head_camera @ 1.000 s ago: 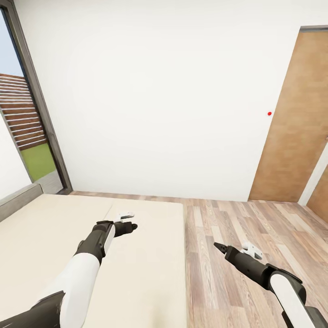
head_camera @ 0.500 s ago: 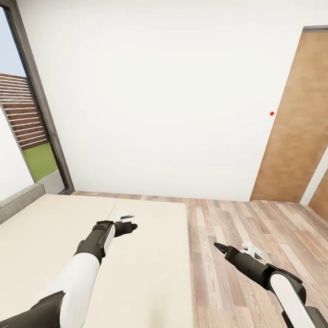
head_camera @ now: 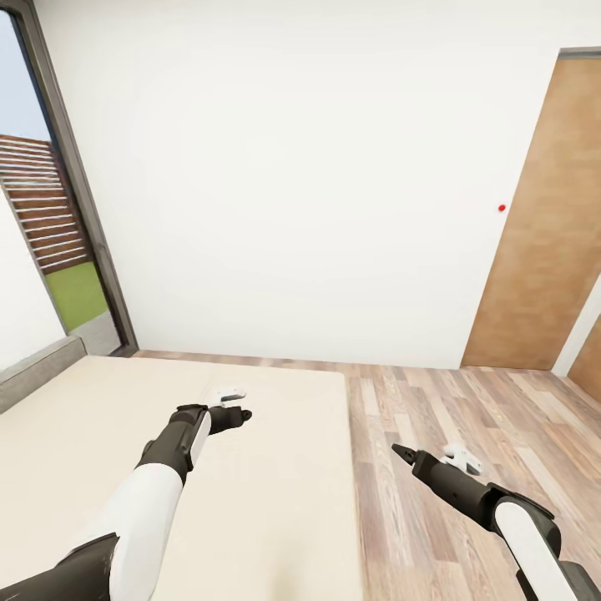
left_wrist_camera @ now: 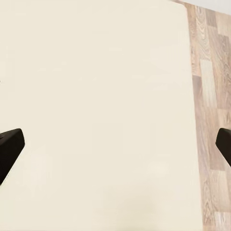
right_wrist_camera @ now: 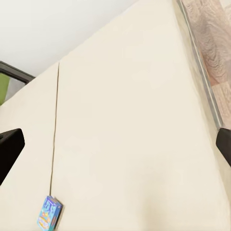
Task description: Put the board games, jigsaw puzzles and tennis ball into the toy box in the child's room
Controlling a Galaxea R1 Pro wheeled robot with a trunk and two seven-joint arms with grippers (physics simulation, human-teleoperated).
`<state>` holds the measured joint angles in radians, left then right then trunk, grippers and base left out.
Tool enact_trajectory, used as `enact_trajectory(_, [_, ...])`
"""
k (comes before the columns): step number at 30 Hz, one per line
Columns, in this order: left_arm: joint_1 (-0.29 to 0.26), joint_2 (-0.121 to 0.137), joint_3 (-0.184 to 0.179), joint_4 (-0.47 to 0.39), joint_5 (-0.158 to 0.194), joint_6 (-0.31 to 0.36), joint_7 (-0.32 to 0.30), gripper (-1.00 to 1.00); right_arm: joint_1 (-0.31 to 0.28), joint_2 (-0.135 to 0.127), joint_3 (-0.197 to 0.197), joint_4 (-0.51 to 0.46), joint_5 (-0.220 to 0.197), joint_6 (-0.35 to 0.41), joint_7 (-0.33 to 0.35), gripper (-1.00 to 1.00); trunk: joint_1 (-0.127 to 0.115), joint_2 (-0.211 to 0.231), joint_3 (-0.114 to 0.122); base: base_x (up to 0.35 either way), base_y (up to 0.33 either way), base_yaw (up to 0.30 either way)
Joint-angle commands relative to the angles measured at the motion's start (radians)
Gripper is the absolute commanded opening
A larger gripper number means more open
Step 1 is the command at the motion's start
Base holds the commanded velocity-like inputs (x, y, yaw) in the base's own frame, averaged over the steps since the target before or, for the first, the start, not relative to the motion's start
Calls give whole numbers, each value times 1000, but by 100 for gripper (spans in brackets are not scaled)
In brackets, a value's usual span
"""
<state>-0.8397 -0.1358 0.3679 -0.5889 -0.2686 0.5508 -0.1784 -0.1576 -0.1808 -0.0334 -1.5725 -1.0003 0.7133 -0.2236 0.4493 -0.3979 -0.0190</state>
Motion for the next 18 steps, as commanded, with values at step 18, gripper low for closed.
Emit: enact_trajectory(18, [-1, -1, 8, -2, -11, 3, -9, 100, 0, 0, 0, -1, -11, 3, -9, 100, 1, -2, -2, 0, 73, 0])
